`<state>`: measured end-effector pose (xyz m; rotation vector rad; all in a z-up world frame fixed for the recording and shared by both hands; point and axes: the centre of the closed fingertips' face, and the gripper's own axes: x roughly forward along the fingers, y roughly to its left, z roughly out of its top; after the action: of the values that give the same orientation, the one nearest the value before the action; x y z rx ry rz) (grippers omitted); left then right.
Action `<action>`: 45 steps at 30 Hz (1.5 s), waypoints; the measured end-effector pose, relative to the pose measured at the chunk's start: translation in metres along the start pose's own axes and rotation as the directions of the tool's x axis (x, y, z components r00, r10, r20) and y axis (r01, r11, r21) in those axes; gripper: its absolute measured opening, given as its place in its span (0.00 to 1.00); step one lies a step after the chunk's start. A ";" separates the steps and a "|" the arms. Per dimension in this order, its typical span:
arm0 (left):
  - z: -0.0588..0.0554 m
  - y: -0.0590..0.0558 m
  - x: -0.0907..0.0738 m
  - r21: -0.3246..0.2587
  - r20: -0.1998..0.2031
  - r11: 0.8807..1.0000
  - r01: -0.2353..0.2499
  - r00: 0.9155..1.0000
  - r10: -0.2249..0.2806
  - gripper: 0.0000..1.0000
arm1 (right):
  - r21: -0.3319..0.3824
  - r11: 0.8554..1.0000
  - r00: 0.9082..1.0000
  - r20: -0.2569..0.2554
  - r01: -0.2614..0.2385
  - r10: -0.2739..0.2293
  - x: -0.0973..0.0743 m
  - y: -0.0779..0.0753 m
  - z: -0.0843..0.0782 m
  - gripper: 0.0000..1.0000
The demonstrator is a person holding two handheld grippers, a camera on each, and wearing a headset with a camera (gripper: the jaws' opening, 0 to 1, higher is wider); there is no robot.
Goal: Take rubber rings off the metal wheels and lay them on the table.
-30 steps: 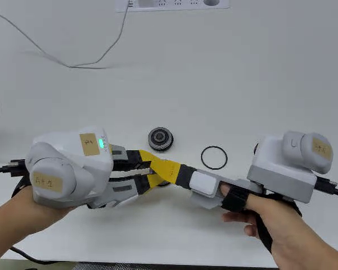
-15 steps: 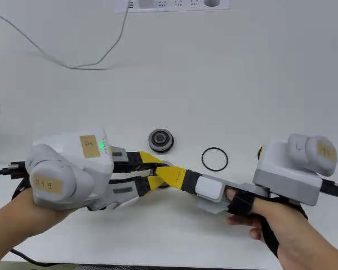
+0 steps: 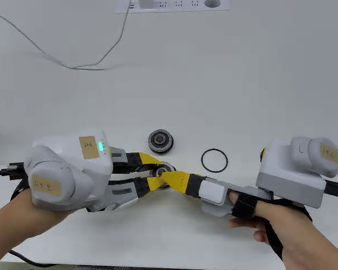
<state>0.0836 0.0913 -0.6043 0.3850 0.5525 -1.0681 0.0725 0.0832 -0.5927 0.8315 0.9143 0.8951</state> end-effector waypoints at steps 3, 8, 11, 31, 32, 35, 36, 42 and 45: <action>0.000 0.000 0.000 0.001 -0.002 1.000 -0.002 1.000 0.002 0.13 | 0.000 1.000 1.000 0.004 0.005 -0.005 0.000 -0.001 0.000 0.27; 0.000 0.000 0.000 0.000 -0.001 1.000 -0.002 1.000 0.002 0.13 | -0.005 0.998 0.998 0.010 0.055 -0.055 0.000 -0.010 0.001 0.20; 0.000 0.000 0.000 0.000 0.000 1.000 -0.003 1.000 0.003 0.13 | 0.011 0.996 0.996 0.011 0.084 -0.084 0.001 -0.016 0.001 0.13; 0.001 -0.001 -0.001 -0.002 0.003 1.000 -0.009 1.000 0.009 0.13 | 0.002 0.980 0.980 -0.018 0.197 -0.197 0.002 -0.026 0.003 0.02; 0.000 -0.001 -0.001 -0.002 0.004 1.000 -0.009 1.000 0.009 0.13 | 0.007 0.979 0.979 -0.020 0.203 -0.203 0.002 -0.026 0.003 0.01; 0.000 -0.001 -0.001 -0.004 0.005 1.000 -0.010 1.000 0.010 0.13 | 0.057 0.975 0.977 -0.024 0.214 -0.213 0.002 -0.027 0.004 0.00; 0.000 -0.001 -0.001 -0.004 0.005 1.000 -0.011 1.000 0.011 0.13 | 0.075 0.975 0.977 -0.021 0.212 -0.211 0.002 -0.027 0.004 0.00; 0.000 0.000 -0.001 -0.012 0.008 1.000 -0.019 1.000 0.020 0.13 | 0.084 0.977 0.980 -0.004 0.197 -0.197 0.007 -0.022 0.005 0.00; 0.000 0.000 -0.002 -0.014 0.012 1.000 -0.021 1.000 0.021 0.13 | 0.116 0.977 0.984 0.003 0.179 -0.181 0.006 -0.019 0.005 0.00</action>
<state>0.0829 0.0925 -0.6036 0.3710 0.5437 -1.0451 0.0842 0.0800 -0.6096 0.8375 1.0194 0.6836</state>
